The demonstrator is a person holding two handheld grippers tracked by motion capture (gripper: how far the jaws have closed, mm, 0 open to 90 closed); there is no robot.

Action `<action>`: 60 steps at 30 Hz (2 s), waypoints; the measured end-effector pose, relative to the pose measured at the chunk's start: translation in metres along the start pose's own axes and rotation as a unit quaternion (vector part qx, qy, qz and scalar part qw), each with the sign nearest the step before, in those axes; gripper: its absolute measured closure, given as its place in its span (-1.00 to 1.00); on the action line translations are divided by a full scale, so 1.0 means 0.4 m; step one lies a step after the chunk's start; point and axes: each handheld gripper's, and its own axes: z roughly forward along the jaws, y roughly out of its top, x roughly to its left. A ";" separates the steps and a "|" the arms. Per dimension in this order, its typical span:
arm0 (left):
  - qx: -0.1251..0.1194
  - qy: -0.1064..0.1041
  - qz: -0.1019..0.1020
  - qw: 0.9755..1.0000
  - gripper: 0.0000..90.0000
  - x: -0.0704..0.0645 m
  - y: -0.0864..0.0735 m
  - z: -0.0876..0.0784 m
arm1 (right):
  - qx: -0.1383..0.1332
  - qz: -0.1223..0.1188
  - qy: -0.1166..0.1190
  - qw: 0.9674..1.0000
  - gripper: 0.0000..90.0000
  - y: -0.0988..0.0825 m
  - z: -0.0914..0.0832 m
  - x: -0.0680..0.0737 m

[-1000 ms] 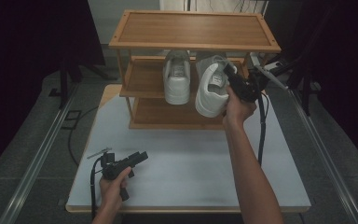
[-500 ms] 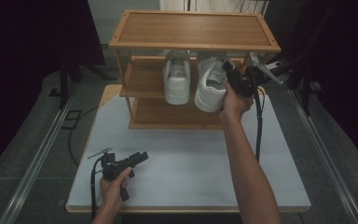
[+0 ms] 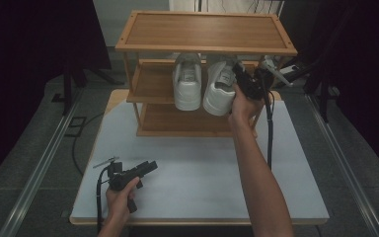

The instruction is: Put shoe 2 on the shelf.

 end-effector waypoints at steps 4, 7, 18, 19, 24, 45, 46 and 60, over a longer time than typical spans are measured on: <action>-0.002 -0.001 0.001 1.000 -0.18 0.000 0.000 -0.001 | 0.008 -0.002 -0.004 1.000 0.83 -0.001 0.008 0.000; -0.001 0.000 0.001 1.000 -0.18 0.000 0.000 -0.001 | 0.007 -0.004 -0.004 1.000 0.81 -0.003 0.017 0.000; -0.001 0.002 0.002 1.000 -0.18 0.001 0.000 -0.002 | 0.028 -0.025 0.024 0.999 0.54 -0.009 0.039 0.009; -0.002 0.002 0.002 1.000 -0.18 0.001 0.000 -0.002 | 0.031 -0.025 0.027 0.999 0.48 -0.008 0.041 0.009; -0.001 0.002 0.002 1.000 -0.18 0.002 0.000 -0.003 | 0.017 -0.011 0.042 0.999 0.46 0.003 0.042 0.004; -0.001 0.013 0.017 1.000 -0.18 -0.003 0.011 0.007 | 0.026 -0.091 0.085 0.992 0.23 -0.005 -0.122 -0.024; 0.000 0.013 0.021 1.000 -0.18 -0.006 0.015 0.009 | 0.029 -0.097 0.088 0.991 0.23 -0.008 -0.132 -0.026; -0.003 -0.002 0.054 0.999 -0.19 -0.037 0.019 -0.009 | 0.064 -0.137 0.162 0.975 0.17 -0.101 -0.353 -0.071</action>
